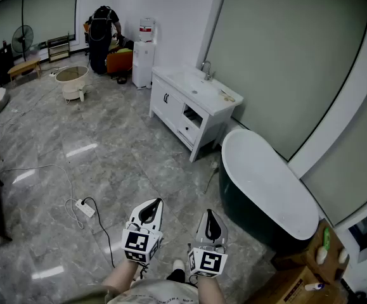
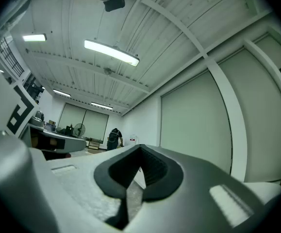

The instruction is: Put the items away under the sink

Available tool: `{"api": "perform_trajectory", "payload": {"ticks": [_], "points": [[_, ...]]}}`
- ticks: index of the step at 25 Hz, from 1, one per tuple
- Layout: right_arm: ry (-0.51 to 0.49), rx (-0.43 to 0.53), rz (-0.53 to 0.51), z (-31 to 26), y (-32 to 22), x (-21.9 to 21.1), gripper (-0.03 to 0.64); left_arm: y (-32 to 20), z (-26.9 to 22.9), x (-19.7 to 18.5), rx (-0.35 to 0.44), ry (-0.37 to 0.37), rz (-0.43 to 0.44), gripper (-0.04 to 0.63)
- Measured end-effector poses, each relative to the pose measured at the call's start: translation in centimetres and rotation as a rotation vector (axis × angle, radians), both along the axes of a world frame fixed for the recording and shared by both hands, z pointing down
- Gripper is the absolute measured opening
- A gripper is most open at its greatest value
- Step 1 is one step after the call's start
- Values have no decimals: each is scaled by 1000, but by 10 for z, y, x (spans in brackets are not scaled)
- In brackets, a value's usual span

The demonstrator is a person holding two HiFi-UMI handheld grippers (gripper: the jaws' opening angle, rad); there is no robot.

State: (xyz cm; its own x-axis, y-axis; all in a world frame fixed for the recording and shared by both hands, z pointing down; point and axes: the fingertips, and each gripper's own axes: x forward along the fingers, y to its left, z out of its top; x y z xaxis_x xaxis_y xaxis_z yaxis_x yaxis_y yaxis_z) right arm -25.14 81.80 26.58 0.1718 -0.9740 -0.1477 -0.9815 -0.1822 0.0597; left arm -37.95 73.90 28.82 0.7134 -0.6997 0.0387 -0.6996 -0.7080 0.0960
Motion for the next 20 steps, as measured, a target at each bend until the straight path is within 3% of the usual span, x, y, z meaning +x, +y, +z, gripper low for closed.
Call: {"api": "perform_trajectory", "payload": {"ticks": [11,20], "points": [[6,8,-12,-5,-17,15,-2,-15,3,15,-5,-19,-8,11],[-12,3,-48,-4,-51,66,-2,-50,4,64,-19,-31,-44,11]]}}
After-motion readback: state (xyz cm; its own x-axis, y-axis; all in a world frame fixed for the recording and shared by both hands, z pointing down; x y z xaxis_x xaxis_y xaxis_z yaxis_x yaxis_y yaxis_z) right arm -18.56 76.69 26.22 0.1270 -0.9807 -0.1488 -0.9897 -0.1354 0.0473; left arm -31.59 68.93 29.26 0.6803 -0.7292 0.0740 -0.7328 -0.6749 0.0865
